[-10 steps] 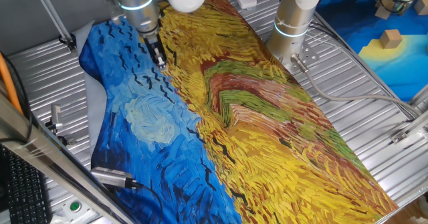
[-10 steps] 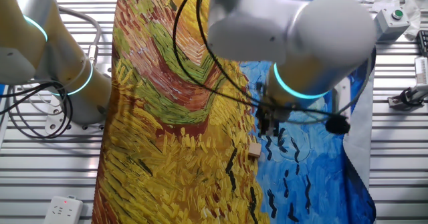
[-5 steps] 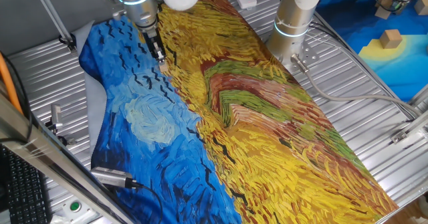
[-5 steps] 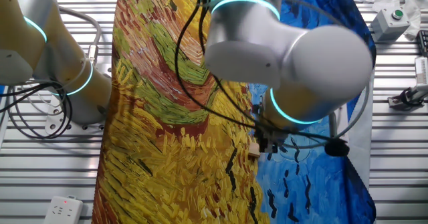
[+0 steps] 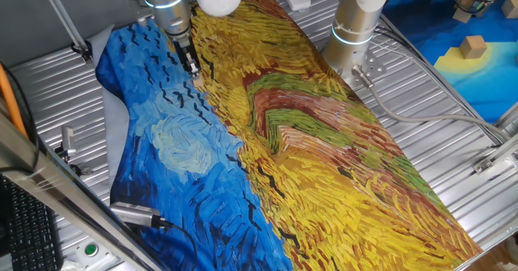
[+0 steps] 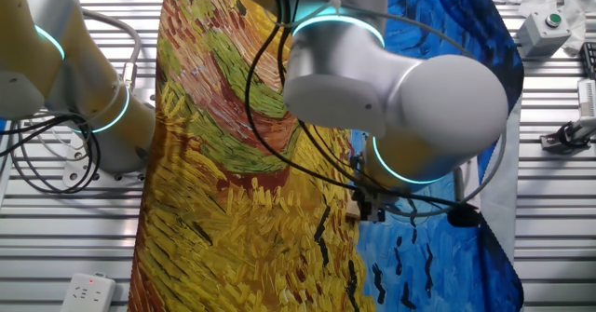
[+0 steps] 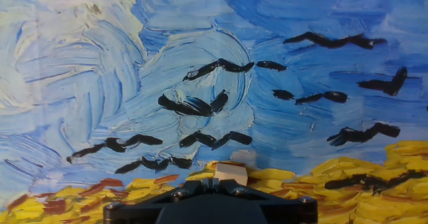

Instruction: Pick up the small block on the left and move it to the right

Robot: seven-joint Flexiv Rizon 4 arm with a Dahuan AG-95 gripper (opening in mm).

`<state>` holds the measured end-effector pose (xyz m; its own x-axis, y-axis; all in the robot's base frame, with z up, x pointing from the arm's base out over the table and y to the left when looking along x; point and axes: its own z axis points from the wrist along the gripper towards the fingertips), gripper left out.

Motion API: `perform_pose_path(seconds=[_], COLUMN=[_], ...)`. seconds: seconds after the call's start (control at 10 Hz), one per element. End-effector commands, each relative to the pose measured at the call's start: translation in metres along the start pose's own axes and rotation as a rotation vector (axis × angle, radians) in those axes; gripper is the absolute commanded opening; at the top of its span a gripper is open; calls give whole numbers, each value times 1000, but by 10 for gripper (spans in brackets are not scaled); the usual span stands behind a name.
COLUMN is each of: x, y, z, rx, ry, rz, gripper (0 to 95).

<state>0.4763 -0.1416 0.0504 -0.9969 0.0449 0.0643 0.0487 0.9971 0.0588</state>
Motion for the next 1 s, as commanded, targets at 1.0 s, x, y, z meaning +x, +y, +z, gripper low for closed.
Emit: perform_pose_path(seconds=[1.0], x=[-5], y=[-12], z=[0], rx=[11], ry=[-41], rz=[-26], gripper=[0])
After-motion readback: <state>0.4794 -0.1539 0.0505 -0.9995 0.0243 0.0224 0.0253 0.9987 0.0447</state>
